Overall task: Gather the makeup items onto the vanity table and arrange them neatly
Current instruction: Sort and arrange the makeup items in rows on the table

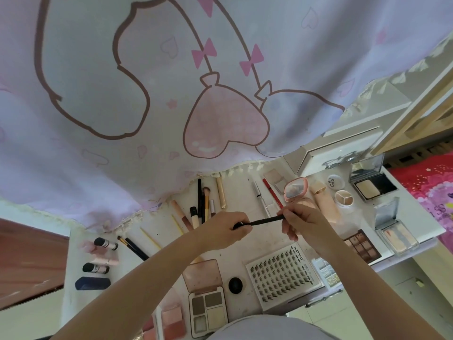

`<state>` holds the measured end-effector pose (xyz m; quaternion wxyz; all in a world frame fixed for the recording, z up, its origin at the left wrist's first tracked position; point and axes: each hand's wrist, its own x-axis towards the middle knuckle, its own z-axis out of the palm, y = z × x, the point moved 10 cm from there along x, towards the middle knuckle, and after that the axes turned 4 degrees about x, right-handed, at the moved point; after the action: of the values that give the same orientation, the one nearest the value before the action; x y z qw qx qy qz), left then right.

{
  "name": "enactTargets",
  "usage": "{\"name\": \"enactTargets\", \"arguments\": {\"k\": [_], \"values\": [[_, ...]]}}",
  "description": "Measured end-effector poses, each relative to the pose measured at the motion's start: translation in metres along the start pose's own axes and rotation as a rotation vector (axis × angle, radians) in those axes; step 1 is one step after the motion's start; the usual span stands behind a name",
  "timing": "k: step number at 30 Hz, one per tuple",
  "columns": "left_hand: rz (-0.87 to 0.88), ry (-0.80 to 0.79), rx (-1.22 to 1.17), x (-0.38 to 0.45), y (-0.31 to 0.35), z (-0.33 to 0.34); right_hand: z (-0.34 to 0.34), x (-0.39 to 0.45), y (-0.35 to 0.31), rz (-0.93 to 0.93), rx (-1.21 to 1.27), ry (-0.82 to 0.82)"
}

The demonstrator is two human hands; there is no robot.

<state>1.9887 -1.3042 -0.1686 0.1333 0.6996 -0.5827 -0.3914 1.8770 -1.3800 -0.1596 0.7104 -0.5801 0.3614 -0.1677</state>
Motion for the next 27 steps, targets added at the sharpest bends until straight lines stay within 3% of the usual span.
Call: {"name": "enactTargets", "arguments": {"k": [7,14,22,27], "values": [[0.013,-0.048,0.224,0.018,-0.017,0.001,0.014,0.011,0.037,0.169,-0.374,-0.093],[0.059,-0.261,0.608,0.065,-0.035,0.008,0.018,0.032,0.079,0.288,-0.668,-0.131],[0.14,-0.409,0.728,0.124,-0.046,0.03,0.013,0.057,0.105,0.303,-0.855,0.008],[0.247,-0.327,0.763,0.144,-0.038,0.042,-0.003,0.059,0.11,0.321,-0.874,0.095]]}}
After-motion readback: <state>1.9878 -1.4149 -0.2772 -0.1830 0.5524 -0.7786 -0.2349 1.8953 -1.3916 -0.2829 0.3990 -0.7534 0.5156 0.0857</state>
